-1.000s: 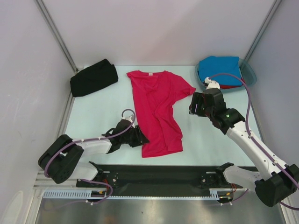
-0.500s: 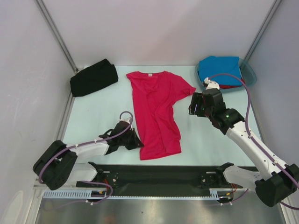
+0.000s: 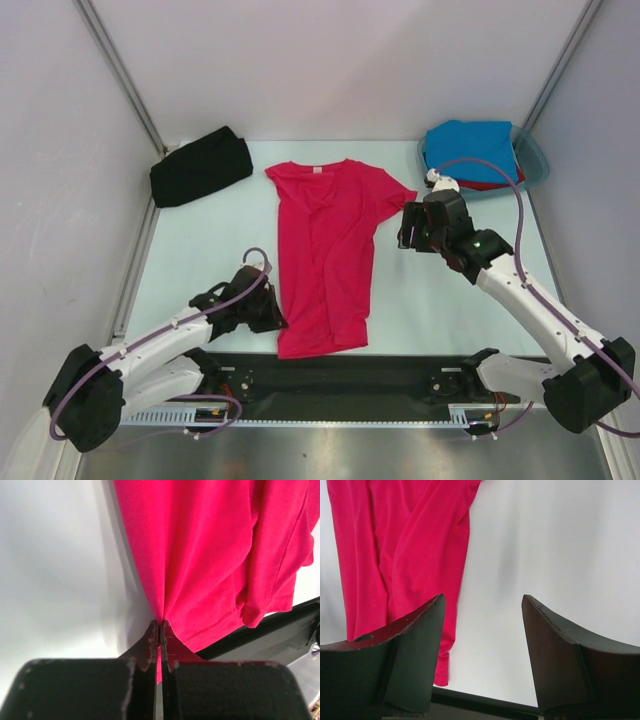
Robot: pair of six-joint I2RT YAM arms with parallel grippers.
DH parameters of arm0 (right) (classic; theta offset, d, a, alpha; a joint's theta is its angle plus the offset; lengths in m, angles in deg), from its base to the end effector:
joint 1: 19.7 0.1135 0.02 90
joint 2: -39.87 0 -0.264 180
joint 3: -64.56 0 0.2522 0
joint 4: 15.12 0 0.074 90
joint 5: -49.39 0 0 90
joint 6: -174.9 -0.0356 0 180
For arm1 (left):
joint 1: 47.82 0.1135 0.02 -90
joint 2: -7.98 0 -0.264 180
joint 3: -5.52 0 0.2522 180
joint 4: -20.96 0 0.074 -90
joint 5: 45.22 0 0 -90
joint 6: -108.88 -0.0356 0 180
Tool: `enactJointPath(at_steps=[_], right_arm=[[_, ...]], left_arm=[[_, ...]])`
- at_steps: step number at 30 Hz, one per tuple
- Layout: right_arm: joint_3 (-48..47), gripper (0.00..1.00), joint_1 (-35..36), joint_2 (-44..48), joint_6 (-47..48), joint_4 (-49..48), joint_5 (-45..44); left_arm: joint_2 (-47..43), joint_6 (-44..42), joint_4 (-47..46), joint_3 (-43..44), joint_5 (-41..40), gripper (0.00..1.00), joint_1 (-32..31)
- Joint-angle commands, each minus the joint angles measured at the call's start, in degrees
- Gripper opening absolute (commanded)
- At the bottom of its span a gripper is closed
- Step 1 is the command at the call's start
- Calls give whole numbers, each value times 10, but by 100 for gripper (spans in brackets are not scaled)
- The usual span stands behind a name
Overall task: Fold and stack the t-shirts
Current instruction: Fold the tshirt
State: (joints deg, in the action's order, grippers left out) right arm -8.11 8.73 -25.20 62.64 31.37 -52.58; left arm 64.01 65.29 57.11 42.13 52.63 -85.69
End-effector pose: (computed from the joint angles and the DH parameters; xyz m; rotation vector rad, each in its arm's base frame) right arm 0.2176 0.1094 0.3179 -0.0084 2.2435 0.2463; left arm 0.1329 -0.1095 0.1585 -0.1438 2.6969 -0.6987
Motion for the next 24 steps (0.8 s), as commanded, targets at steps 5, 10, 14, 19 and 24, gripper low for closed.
enactJointPath(at_steps=[5, 10, 14, 19, 24], right_arm=[[6, 67, 10, -34, -7, -8, -11], [2, 68, 10, -83, -12, -22, -34], [-19, 68, -1, -153, -31, -49, -39], [-64, 67, -55, -269, -74, -114, 0], [-100, 66, -93, -340, -108, -192, 51]], left_arm=[[-28, 1, 76, -8, 6, 1, -12], [-22, 30, 111, -1, -40, 0, -18], [-11, 60, 152, 13, -96, 0, -19], [-23, 59, 154, 24, -135, 60, -19], [-43, 37, 136, 53, -156, 93, -19]])
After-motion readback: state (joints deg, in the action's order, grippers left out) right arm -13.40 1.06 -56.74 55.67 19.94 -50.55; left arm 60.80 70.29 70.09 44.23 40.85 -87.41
